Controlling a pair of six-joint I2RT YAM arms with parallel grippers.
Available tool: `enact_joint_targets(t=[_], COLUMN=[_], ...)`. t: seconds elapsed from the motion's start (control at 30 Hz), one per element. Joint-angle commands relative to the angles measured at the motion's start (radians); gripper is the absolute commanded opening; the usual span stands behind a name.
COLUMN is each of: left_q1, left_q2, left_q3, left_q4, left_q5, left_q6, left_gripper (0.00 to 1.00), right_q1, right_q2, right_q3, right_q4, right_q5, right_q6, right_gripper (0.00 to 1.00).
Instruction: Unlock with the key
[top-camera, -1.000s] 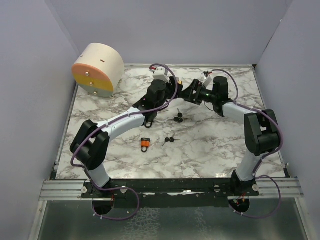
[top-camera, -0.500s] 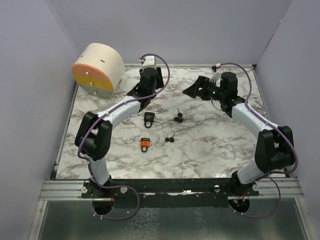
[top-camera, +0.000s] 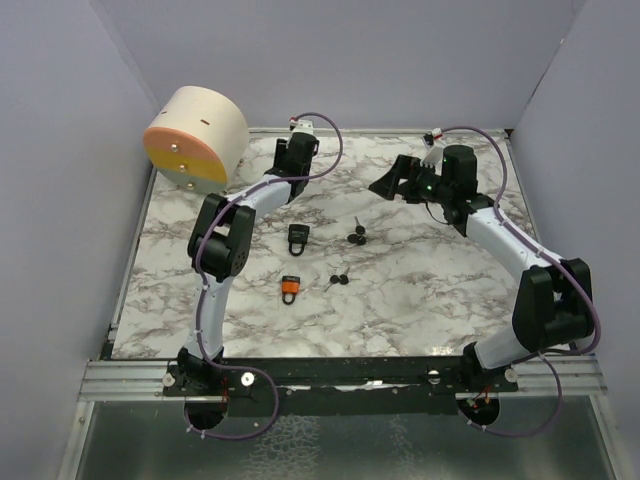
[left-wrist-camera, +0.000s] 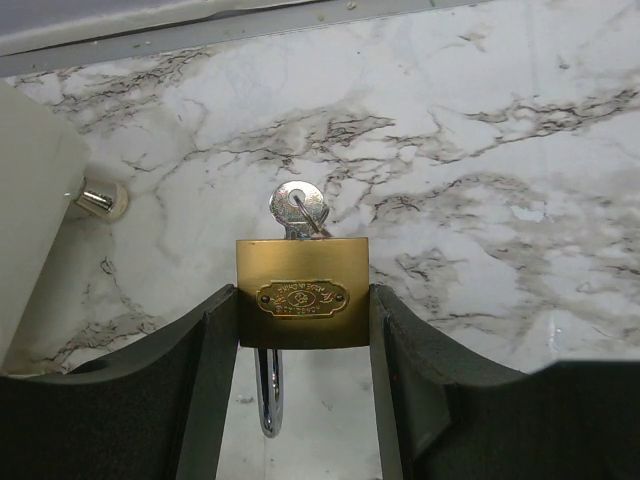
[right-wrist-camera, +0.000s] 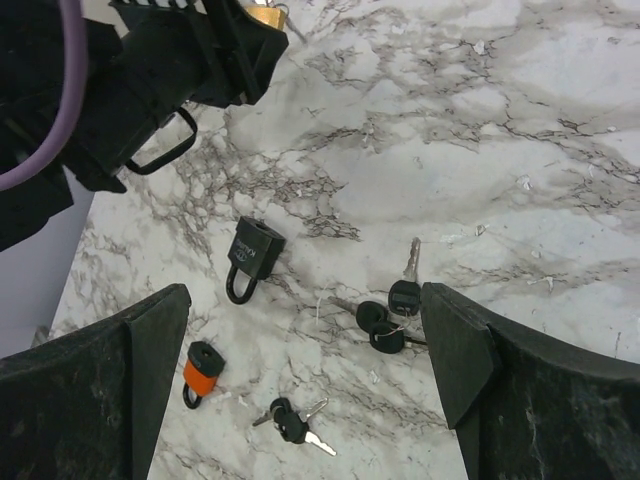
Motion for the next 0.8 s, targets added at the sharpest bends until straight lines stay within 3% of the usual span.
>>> enact_joint_targets(t=[0.0, 0.77], left_q1=[0.013, 0.016], left_q2=[0.058, 0.174], left_q3=[0.124, 0.136], left_q4=[0.011, -0.003], left_q5=[-0.05, 0.206], left_q6=[0.08, -0.088], left_gripper=[0.0, 0.0], right_q1=[-0.002, -0.006], right_q2=[-0.034, -0.029], right_q3=[0.011, 0.014], right_q4=[-0.019, -0.014], right_q5=[0.025, -0.03], right_q6=[-0.024, -0.023], right_gripper=[0.99, 0.99])
